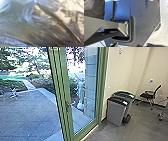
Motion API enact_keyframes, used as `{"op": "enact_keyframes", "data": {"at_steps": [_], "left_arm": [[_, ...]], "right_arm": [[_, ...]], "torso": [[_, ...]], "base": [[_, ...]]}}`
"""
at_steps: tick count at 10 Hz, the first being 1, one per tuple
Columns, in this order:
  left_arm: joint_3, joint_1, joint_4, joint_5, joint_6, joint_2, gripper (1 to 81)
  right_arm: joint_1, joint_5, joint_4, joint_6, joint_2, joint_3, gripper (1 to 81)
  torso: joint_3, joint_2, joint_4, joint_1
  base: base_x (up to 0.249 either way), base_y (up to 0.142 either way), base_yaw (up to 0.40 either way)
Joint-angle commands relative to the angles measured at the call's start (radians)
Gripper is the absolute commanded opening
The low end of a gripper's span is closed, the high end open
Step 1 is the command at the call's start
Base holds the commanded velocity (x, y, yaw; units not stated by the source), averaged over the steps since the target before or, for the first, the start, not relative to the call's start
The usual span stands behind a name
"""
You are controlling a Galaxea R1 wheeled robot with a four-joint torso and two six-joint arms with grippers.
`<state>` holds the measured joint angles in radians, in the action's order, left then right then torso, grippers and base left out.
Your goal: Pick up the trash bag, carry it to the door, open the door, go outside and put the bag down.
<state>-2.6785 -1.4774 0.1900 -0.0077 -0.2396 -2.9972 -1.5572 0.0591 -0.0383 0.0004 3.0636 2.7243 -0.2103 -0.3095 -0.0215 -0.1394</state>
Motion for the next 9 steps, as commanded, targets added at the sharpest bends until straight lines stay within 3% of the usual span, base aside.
{"op": "enact_keyframes", "data": {"at_steps": [1, 9], "left_arm": [[0.002, 0.045, -0.009, 0.054, -0.01, 0.003, 1.0], [0.002, 0.044, -0.009, 0.054, -0.01, 0.001, 1.0]], "right_arm": [[0.033, 0.061, 0.009, -0.002, 0.006, -0.005, 81.1], [0.035, 0.061, 0.009, -0.002, 0.01, -0.003, 81.1]], "torso": [[0.0, 0.0, 0.0, 0.0], [0.0, 0.0, 0.0, 0.0]], "base": [[0.169, 0.0, 0.0], [0.17, 0.0, 0.0]]}}
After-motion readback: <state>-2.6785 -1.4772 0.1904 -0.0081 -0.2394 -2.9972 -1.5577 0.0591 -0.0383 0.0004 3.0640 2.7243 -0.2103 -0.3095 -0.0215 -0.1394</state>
